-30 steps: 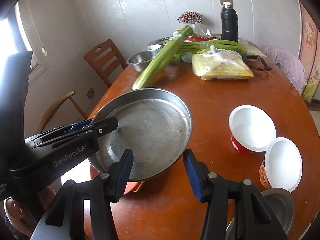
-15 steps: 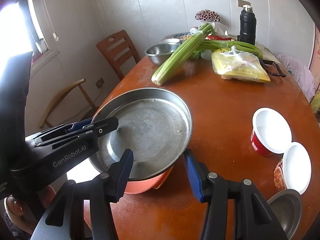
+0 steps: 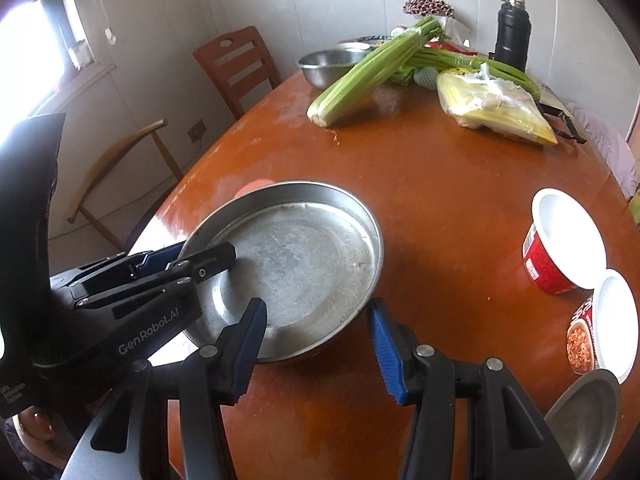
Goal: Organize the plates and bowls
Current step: 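Lift the steel pan with the left gripper and carry it over the terracotta plate, then lower the steel pan onto the terracotta plate and open the left gripper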
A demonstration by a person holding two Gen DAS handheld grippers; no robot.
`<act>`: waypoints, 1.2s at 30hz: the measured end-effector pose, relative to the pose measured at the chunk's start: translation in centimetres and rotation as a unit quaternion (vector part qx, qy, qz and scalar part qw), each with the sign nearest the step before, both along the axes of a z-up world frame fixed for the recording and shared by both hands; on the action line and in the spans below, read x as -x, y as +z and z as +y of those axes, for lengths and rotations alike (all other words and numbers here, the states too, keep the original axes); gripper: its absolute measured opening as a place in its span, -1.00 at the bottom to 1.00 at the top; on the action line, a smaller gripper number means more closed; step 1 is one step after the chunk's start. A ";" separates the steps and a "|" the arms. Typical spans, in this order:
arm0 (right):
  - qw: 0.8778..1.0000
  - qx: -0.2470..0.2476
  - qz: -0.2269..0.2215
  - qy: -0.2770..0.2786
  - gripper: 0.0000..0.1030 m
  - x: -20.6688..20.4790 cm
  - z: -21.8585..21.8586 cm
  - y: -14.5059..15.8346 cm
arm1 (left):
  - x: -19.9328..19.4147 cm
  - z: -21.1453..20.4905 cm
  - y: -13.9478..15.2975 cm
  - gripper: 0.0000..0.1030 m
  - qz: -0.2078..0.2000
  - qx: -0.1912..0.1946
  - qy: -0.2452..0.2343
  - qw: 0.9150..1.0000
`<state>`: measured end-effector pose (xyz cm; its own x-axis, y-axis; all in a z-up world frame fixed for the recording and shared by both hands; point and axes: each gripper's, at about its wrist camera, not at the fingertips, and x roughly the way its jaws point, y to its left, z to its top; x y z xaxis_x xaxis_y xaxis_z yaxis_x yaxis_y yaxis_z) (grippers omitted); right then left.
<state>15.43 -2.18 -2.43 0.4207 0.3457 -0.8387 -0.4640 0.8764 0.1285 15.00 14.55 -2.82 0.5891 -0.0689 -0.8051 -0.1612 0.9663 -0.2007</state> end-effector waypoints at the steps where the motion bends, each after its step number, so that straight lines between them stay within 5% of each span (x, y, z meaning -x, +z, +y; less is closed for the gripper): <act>1: 1.000 0.001 0.002 0.001 0.01 0.0 0.1 -0.1 | 0.2 0.1 -0.3 -0.50 0.000 0.002 0.004 1.000; 30: 0.999 0.020 -0.022 0.028 -0.01 0.2 1.8 -1.9 | 1.0 1.7 -0.5 -0.44 -0.009 0.021 0.014 1.000; 36: 0.999 0.022 -0.027 0.029 -0.01 0.2 1.7 -1.8 | 1.0 2.2 -0.4 -0.23 -0.006 0.007 0.028 1.000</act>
